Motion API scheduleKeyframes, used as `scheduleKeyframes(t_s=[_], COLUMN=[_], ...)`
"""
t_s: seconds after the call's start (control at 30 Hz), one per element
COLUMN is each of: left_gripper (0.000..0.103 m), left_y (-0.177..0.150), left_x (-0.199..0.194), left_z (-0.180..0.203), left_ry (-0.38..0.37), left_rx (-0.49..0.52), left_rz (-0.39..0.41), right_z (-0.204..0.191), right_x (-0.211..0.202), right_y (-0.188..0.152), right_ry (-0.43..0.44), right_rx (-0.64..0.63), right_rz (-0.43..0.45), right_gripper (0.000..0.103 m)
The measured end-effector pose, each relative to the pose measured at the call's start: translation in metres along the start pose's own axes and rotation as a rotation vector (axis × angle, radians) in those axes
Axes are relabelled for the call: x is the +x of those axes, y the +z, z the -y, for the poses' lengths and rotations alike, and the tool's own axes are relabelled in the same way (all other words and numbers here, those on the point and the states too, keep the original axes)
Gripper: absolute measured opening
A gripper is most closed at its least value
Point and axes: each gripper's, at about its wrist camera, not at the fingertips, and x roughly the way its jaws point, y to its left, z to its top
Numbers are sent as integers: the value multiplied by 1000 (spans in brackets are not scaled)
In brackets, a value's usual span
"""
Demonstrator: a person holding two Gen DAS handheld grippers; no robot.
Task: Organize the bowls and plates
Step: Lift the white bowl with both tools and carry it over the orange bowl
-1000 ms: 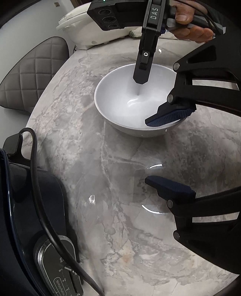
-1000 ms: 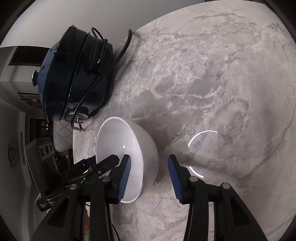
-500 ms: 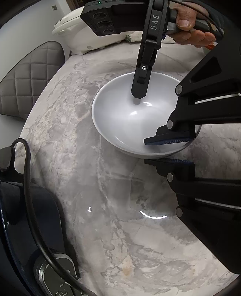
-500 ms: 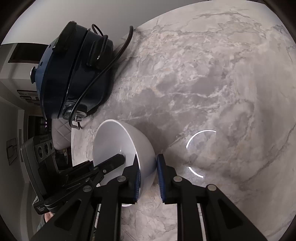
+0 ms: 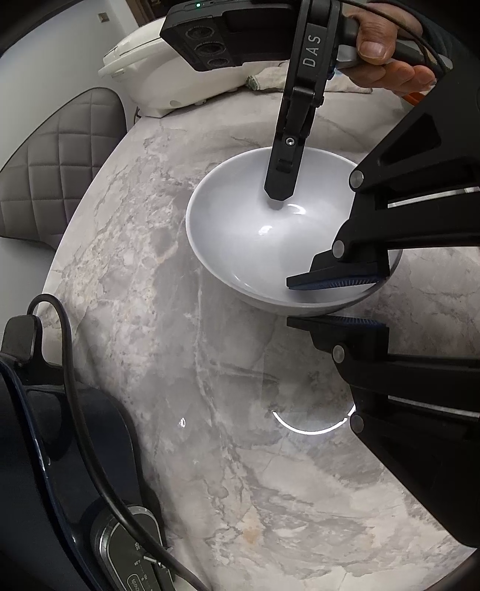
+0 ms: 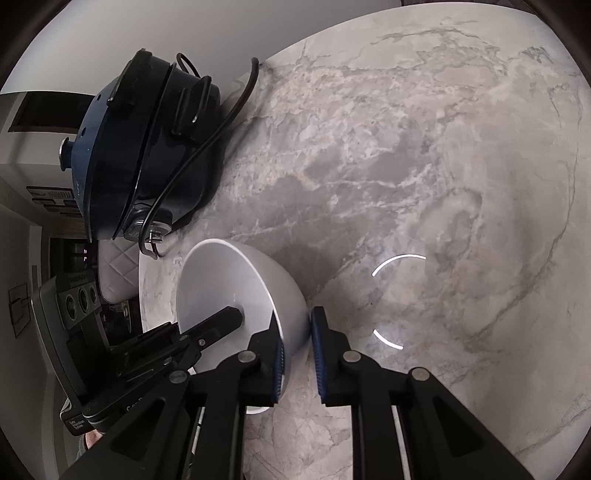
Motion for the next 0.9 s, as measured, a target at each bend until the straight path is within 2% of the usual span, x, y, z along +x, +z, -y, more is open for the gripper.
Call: scheduleKeyframes(t_s=[0.5, 0.9], left_gripper=[12, 12], left_y=[-20, -58], left_x=[-32, -50], left_z=[50, 113], left_ry=[-9, -44], left_rx=[66, 147], left_rz=[22, 8], right_z=[4, 22], right_x=[-53, -106], right_y=[-26, -72], right_ry=[-11, -18], right_rx=[6, 38], right_rz=[57, 118], right_gripper=[16, 17])
